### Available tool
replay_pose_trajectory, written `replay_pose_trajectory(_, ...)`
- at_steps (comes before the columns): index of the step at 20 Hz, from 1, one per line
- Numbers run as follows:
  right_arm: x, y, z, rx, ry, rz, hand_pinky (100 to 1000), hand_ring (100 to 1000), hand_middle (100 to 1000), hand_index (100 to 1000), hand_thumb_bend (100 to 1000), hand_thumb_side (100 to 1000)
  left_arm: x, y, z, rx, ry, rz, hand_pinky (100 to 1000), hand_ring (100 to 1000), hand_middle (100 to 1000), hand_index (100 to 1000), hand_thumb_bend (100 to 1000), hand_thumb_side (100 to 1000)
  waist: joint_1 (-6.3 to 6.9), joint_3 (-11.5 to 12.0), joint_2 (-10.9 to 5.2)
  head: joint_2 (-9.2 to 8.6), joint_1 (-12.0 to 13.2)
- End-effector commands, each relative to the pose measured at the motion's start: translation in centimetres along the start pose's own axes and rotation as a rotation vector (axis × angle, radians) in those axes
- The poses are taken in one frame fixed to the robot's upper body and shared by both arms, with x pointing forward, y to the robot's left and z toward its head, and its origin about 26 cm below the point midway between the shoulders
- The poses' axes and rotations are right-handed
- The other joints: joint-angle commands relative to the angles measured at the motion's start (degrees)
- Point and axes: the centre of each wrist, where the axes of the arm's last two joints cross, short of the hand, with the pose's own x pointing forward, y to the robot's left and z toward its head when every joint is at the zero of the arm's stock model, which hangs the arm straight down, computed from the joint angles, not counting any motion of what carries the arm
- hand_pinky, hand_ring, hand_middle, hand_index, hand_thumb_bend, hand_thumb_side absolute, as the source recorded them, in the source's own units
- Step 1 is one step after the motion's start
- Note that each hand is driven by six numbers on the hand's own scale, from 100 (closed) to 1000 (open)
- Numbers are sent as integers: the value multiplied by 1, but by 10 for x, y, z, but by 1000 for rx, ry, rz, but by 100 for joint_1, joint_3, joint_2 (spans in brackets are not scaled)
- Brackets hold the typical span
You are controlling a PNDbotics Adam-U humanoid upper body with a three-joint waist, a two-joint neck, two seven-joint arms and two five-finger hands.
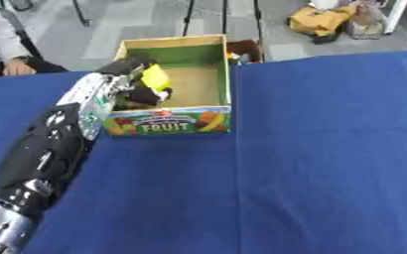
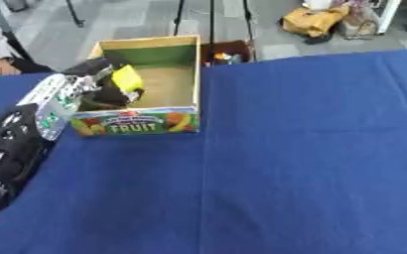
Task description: Pick up objects on the table and place them in the box.
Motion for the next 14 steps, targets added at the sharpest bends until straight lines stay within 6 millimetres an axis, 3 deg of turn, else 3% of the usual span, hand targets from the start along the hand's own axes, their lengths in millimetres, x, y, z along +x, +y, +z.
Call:
replay_pose_trajectory(1,3,-4,-7,-12,-25,-2,742,853,637,855,100,1000,-6,17,4,29,13,-17,732,854,900,1000,586,672,-24,-11,-186,-91,10)
replay_pose_trajectory(7,2,-4,-5,-10,-16,3,742,853,637,855,100,1000,-4,23,6,62,7,-17,735,859,904,1000,606,693,-37,17,-246,-34,-21)
replay_pose_trajectory(14,0,-7,0,-7,2,22,744,853,641,855,100,1000,10,51,20,212,-88,17,707,827,853,1000,464,694,-62,153,-443,183,-160)
